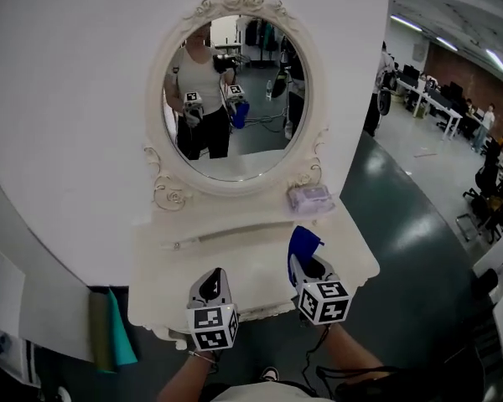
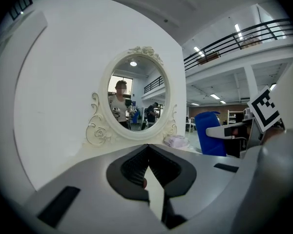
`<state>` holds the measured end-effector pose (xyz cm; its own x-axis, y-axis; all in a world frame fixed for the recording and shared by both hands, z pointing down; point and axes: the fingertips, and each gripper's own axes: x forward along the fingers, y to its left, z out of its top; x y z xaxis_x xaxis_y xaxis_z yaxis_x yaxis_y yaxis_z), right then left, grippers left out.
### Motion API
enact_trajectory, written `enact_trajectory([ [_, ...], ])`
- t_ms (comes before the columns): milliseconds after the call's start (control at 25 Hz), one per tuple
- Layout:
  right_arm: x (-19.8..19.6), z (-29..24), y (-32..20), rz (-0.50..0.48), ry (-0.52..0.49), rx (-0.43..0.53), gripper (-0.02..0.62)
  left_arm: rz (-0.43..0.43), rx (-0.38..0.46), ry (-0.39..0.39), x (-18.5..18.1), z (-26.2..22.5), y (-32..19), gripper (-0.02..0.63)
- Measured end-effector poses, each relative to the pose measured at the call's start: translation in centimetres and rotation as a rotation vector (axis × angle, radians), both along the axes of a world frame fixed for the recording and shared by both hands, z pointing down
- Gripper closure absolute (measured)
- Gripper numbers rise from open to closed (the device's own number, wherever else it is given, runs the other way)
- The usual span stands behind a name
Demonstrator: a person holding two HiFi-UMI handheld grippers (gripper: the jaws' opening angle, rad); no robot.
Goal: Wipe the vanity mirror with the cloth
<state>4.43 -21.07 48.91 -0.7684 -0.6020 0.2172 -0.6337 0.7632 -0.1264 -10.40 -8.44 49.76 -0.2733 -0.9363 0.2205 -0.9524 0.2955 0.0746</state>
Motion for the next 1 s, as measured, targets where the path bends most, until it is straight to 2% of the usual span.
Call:
enact_trajectory([
  [160,-2.0,-2.1,-4.5,-0.085,0.006,0.078,0.525,-0.082,-0.005,-0.015,-1.4,-0.9,-1.7,0.597],
  [320,-5.2,-3.5,-7.1,-0.138,-0.033,0.109,0.525,-0.142,-0.029,-0.042,-3.9,-1.3,-2.2,0.597],
  [480,-8.6,-4.7,-8.1,-0.201,-0.009,0.172,0.525,-0.174,0.010,-0.066,-7.9,-2.7,-4.7,0.597],
  [600,-11.1,-5.5,-8.3,-0.247,0.037,0.224,0.525,-0.167,0.043,-0.089,-10.3,-4.3,-6.7,0.597],
  [760,-15.2,-9.9,-10.4,-0.279,0.072,0.354,0.525,-0.128,0.107,-0.111,-12.8,-8.0,-10.1,0.597],
  [1000,-22.2,-16.5,-11.9,-0.369,0.144,0.551,0.525,-0.086,0.178,-0.215,-17.1,-15.2,-13.0,0.597],
])
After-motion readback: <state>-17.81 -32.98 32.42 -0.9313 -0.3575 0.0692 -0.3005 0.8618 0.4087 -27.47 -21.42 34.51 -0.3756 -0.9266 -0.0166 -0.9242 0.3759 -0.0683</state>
